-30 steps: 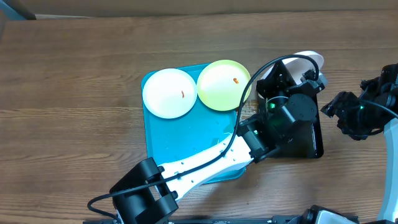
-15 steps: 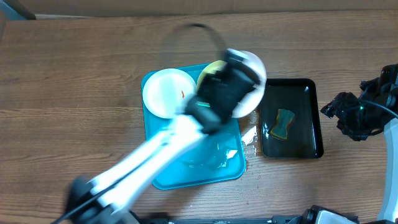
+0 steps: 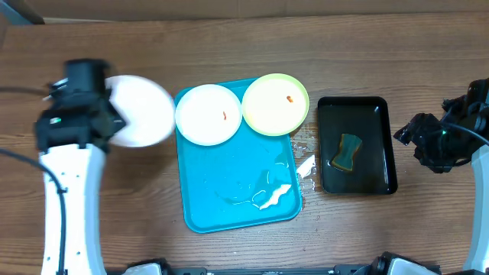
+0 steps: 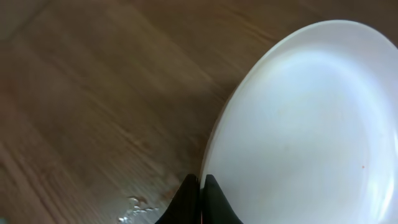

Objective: Clean dirty plates on tray and stack at the side
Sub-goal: 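Carry the white plate left and set it on the table beside the tray, then move the left gripper to the rim of the back white plate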

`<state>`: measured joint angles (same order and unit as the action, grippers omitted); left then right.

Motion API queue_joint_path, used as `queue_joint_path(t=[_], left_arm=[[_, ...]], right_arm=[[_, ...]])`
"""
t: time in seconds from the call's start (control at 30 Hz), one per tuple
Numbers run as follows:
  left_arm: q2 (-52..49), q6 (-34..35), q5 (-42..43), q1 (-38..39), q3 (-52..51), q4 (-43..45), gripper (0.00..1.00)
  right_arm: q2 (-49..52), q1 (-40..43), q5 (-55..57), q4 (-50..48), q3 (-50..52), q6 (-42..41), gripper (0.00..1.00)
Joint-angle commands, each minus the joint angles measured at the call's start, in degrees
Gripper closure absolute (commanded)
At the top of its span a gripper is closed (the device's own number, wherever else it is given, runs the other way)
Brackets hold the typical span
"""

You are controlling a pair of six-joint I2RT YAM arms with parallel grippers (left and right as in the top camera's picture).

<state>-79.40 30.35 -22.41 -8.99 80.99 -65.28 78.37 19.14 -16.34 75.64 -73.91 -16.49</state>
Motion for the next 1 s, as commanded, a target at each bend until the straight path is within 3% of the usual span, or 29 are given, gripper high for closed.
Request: queue_joint_path(t=[0.0, 0.23, 0.43, 0.5, 0.57, 0.77, 0.87, 0.97], left_arm=[[-1.53, 1.29, 2.01, -8.48, -5.51, 2.97, 0.96], [-9.03, -5.97, 18.56, -20.46, -16.70, 16.31, 0.96], [-12.63, -8.35, 19.41, -22.53, -17.40, 20.87, 0.94], [-12.50, -10.32, 19.30, -22.53, -17.03, 21.14, 0.80], [-12.26, -10.71, 20.09, -22.47, -15.89, 20.28, 0.49], [-11.63, -17.62, 35.54, -20.63, -7.54, 14.32, 0.46], [-11.45, -22.56, 43.23, -15.98, -4.90, 12.81, 0.45], [-11.63, -24.74, 43.19, -7.98, -4.83, 13.44, 0.41]], right_arm=[[-0.20, 0.22, -0.48, -0.09, -0.37, 0.24, 0.36], [-0.20, 0.22, -0.48, -0.04, -0.37, 0.24, 0.36], [-0.20, 0.22, -0.48, 0.17, -0.37, 0.24, 0.36], [-0.20, 0.22, -0.50, 0.20, -0.37, 0.24, 0.36], [-0.20, 0.22, -0.48, 0.37, -0.37, 0.26, 0.36], [-0.20, 0.22, -0.48, 0.35, -0.37, 0.26, 0.35], [-0.20, 0.22, -0.48, 0.33, -0.37, 0.26, 0.35], [-0.20, 0.22, -0.48, 0.33, -0.37, 0.26, 0.35]])
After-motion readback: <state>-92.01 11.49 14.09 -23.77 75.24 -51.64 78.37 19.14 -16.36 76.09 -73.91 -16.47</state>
